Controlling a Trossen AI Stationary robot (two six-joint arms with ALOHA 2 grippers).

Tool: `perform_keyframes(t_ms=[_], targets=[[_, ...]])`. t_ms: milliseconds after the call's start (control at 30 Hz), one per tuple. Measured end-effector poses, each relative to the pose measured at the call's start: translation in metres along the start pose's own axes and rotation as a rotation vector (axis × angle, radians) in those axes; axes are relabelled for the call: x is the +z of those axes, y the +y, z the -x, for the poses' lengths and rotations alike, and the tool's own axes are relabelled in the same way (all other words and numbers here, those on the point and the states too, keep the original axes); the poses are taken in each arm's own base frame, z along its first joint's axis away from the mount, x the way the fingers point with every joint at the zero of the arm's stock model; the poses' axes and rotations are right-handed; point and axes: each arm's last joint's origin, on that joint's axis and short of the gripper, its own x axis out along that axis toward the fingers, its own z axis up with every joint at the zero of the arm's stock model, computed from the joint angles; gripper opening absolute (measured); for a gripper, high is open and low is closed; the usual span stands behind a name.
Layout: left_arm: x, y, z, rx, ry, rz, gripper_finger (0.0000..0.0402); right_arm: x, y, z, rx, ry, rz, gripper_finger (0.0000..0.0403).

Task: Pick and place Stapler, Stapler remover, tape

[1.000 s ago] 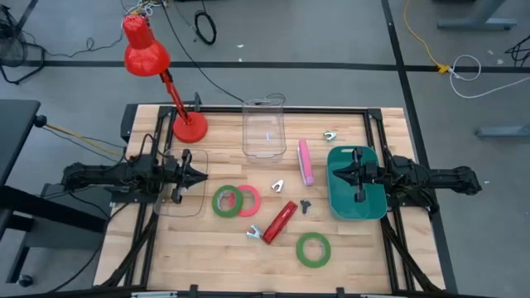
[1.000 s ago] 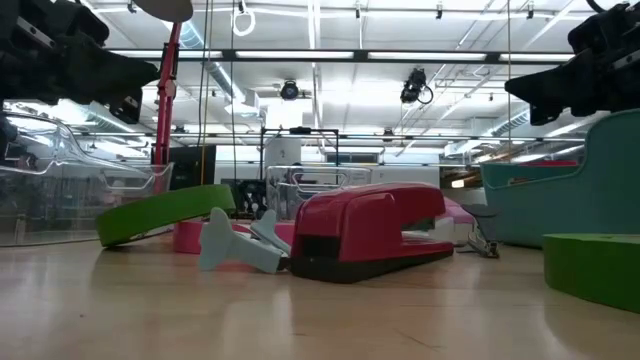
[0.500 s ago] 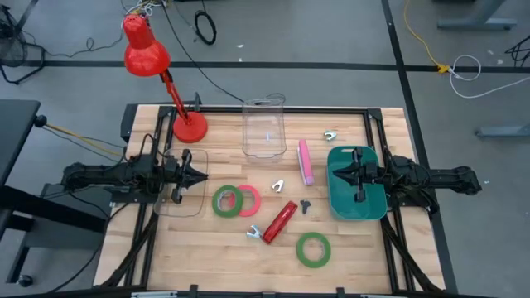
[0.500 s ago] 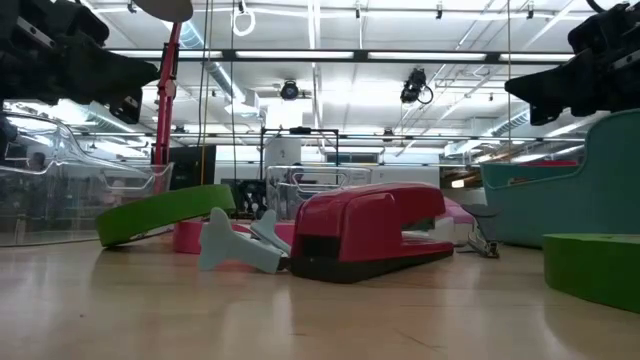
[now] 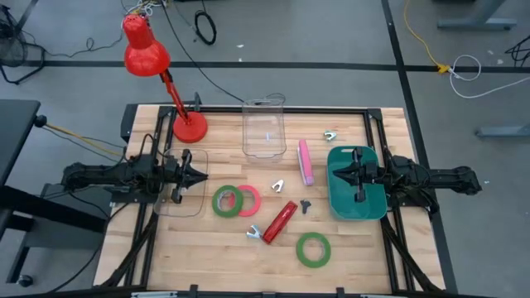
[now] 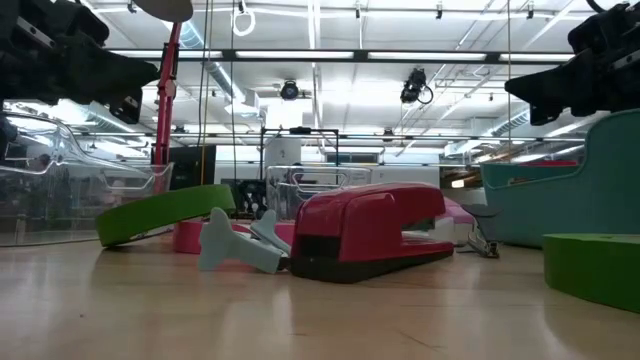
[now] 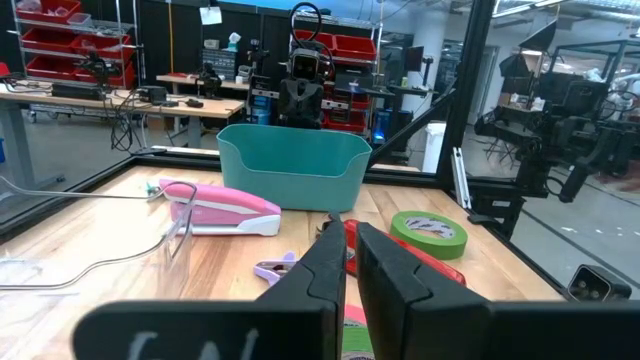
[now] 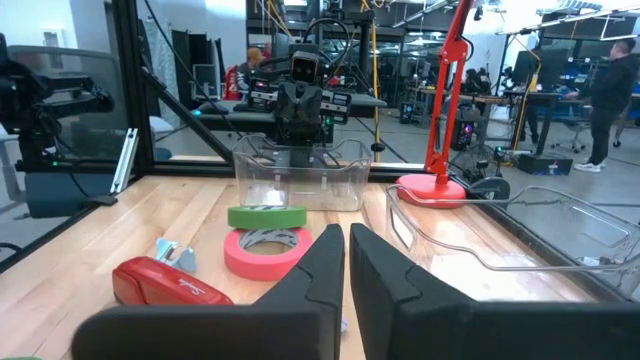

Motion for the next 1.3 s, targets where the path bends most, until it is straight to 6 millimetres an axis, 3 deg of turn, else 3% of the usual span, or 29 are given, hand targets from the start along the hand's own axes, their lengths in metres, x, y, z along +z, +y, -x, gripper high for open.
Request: perform_keyframes(t_ms=[633,767,1033,1300], targets=[[0.000,0.000,0.000,0.000,0.001,0.000,0.0030,0.001,0.000,0.000,-0.001,-0.012,-0.001,0.0024],[0.000,0.000,0.000,0.000,0.000,0.000,0.0030,0.010,-0.001,0.001,-0.005,-0.104,-0.025,0.0024],[0.000,0.000,0.000,0.000,0.000,0.000,0.0030,0.030,-0.005,0.005,-0.090,-0.329,-0.269,0.0024],[0.000,0.000,0.000,0.000,0.000,0.000,0.0030,0.045,-0.008,0.011,-0.133,-0.459,-0.313,0.0024]])
